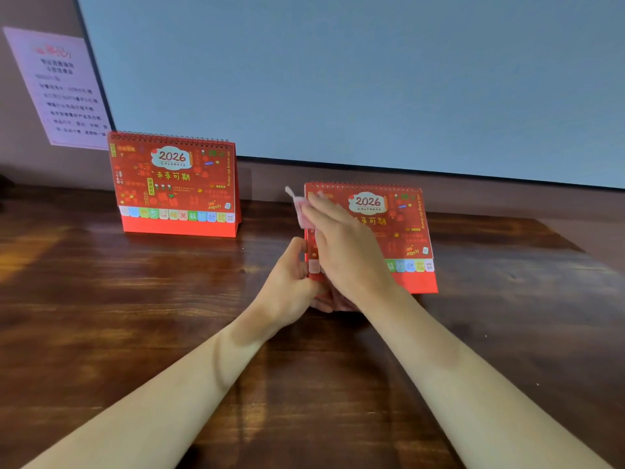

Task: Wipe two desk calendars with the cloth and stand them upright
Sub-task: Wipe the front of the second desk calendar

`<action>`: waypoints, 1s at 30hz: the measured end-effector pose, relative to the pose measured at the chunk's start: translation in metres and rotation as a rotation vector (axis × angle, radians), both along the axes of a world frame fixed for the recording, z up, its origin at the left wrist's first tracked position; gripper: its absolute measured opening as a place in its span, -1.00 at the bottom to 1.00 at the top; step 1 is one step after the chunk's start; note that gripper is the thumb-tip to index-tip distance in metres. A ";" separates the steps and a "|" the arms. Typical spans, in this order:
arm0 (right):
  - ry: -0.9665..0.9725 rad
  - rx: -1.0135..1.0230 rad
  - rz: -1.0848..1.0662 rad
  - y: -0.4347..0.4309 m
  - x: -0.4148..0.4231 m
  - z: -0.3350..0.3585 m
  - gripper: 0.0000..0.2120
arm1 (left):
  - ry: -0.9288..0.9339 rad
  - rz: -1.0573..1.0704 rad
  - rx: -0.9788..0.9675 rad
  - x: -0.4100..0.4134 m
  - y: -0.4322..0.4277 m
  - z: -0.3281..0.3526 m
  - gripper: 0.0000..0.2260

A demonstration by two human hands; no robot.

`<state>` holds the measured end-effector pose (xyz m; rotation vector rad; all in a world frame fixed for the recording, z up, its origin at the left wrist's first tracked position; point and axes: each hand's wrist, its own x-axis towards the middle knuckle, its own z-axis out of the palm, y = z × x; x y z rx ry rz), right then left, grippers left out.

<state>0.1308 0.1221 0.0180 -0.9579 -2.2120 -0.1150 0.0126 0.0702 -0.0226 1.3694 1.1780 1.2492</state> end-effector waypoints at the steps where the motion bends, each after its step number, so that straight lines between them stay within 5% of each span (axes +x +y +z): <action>1: 0.005 -0.010 0.016 -0.005 0.005 -0.006 -0.49 | -0.006 -0.001 0.006 0.000 0.000 0.000 -0.61; 14: 0.046 -0.001 -0.036 -0.002 0.017 0.004 -0.48 | -0.013 -0.018 0.001 0.000 0.002 -0.002 -0.65; 19: -0.002 0.015 0.120 -0.022 0.014 -0.019 -0.52 | 0.041 -0.001 0.101 0.003 -0.002 0.002 -0.43; 26: 0.052 -0.010 -0.060 -0.009 0.026 -0.011 -0.48 | 0.054 -0.008 0.035 0.000 0.002 -0.004 -0.64; 30: 0.019 -0.012 0.039 -0.021 0.018 -0.024 -0.51 | 0.047 0.013 0.076 0.000 0.002 -0.003 -0.52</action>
